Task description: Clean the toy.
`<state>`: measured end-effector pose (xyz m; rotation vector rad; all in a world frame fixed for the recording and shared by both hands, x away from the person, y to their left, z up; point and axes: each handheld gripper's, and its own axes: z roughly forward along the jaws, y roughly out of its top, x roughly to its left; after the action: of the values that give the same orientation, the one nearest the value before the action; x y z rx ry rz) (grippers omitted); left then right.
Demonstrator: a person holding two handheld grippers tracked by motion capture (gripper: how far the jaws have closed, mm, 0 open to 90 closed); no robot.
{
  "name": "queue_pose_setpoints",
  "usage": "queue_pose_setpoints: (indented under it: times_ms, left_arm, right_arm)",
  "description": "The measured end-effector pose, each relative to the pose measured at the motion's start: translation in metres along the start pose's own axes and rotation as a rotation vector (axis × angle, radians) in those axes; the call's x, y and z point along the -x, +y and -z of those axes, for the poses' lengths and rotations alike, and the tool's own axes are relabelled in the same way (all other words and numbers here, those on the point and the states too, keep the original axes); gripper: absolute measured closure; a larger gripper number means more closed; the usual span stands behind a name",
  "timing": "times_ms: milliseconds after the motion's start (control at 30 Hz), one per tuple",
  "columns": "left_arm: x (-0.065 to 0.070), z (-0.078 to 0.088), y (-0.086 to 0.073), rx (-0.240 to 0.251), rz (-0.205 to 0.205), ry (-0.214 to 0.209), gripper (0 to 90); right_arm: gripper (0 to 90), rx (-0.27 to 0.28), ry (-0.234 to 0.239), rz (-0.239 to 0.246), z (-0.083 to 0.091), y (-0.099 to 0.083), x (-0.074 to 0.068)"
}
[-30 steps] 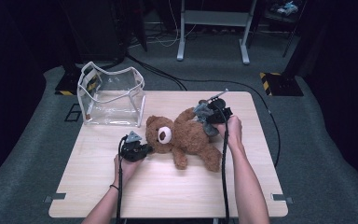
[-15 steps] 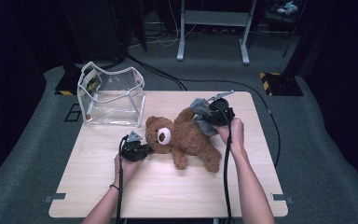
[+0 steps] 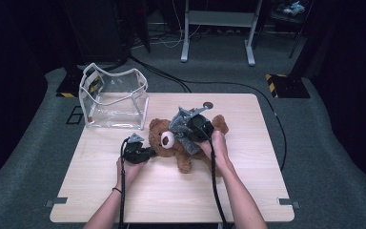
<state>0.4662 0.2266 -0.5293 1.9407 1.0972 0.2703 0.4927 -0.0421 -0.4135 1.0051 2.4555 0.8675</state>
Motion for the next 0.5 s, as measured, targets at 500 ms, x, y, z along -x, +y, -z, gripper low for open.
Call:
queue_pose_setpoints:
  times_ms: [500]
  left_arm:
    - [0.001,-0.001,0.001,0.000,-0.007,0.007,76.7]
  right_arm:
    - [75.0,0.003,-0.060,-0.144,0.021,-0.048,0.043]
